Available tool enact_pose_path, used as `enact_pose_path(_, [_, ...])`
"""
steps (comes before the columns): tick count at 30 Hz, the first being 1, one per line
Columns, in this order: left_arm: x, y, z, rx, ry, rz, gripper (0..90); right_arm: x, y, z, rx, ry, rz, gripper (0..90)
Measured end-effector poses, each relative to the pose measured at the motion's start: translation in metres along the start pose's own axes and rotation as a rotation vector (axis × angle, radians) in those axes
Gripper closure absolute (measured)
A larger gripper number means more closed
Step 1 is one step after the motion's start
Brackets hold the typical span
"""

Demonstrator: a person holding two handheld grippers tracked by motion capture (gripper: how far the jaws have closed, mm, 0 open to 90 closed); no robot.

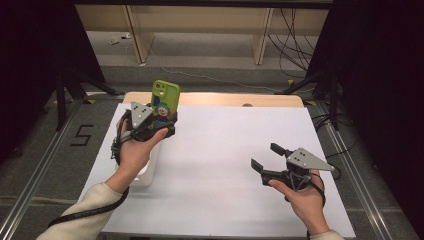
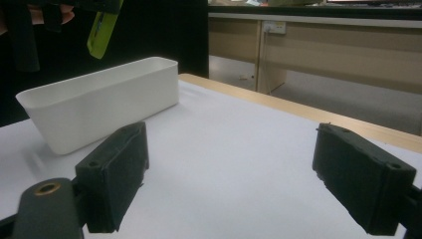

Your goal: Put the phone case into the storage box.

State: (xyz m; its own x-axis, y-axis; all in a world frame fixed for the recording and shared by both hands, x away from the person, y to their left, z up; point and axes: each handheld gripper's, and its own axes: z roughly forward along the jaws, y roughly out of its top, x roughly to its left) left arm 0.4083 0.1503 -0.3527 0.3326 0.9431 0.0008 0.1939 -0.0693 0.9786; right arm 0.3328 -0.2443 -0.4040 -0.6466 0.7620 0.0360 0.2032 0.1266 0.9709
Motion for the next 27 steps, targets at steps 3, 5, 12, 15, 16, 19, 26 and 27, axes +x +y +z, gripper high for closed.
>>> enact_pose_path(3, [0.007,0.001,0.0,-0.007,0.017,0.003,16.1,0.0,-0.002,-0.003,0.002,-0.003,0.002,15.7])
enact_pose_path(5, [0.011,0.0,0.001,-0.013,0.025,-0.001,16.1,0.0,-0.004,-0.005,0.009,-0.006,0.008,15.7])
enact_pose_path(12, [0.022,0.0,0.003,-0.019,0.057,-0.005,16.1,0.0,-0.008,-0.01,0.016,-0.013,0.012,15.7])
enact_pose_path(15, [0.028,-0.001,0.004,-0.018,0.071,-0.012,16.1,-0.001,-0.01,-0.012,0.017,-0.017,0.018,15.7])
enact_pose_path(16, [0.03,-0.001,0.004,-0.017,0.075,-0.013,16.1,-0.001,-0.01,-0.012,0.018,-0.018,0.018,15.7])
enact_pose_path(19, [0.036,-0.001,0.005,-0.015,0.087,-0.02,16.1,-0.001,-0.011,-0.014,0.017,-0.019,0.021,15.7])
enact_pose_path(26, [0.044,-0.003,0.007,-0.013,0.1,-0.032,16.1,0.0,-0.013,-0.016,0.02,-0.023,0.025,15.7])
enact_pose_path(27, [0.045,-0.003,0.007,-0.014,0.102,-0.033,16.1,0.0,-0.013,-0.016,0.021,-0.023,0.025,15.7])
